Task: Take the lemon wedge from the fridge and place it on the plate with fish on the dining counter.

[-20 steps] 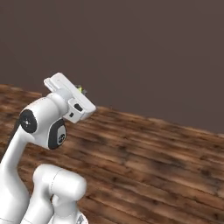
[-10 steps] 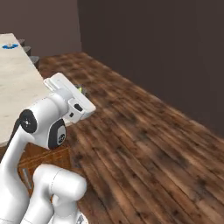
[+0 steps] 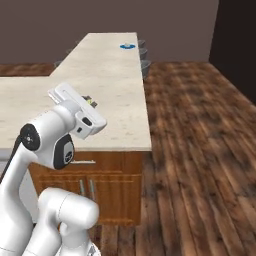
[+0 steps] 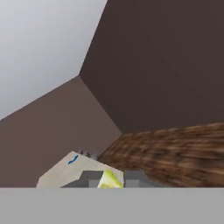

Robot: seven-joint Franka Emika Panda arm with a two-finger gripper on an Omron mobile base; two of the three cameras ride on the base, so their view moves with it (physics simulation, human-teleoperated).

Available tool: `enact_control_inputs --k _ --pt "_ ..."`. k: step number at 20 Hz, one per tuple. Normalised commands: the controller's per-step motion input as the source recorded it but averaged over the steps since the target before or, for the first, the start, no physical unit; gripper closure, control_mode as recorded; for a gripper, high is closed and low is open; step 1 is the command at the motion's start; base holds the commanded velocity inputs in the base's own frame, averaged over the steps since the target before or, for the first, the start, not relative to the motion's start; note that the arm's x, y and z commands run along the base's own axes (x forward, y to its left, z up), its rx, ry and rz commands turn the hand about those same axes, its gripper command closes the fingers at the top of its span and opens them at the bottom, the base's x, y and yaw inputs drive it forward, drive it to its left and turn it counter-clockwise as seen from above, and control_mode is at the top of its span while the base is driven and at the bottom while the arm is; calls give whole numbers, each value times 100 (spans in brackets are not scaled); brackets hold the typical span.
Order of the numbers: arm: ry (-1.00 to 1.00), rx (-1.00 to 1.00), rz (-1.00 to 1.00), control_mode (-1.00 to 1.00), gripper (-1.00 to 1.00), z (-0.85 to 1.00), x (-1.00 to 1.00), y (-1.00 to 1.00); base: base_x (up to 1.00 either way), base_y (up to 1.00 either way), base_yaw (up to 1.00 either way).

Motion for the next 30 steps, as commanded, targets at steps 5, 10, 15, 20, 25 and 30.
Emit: enact_control_inputs --k 5,10,15,20,25,30 --pt "0 0 0 100 100 0 0 0 13 -100 6" --pt "0 0 0 100 100 0 0 0 25 -100 -2" --pt "0 0 0 100 100 0 0 0 47 -100 -3" --pt "0 0 0 100 100 0 0 0 79 -100 -1" --pt "0 0 0 100 100 0 0 0 100 -98 9" --pt "0 0 0 100 100 0 0 0 100 -58 22"
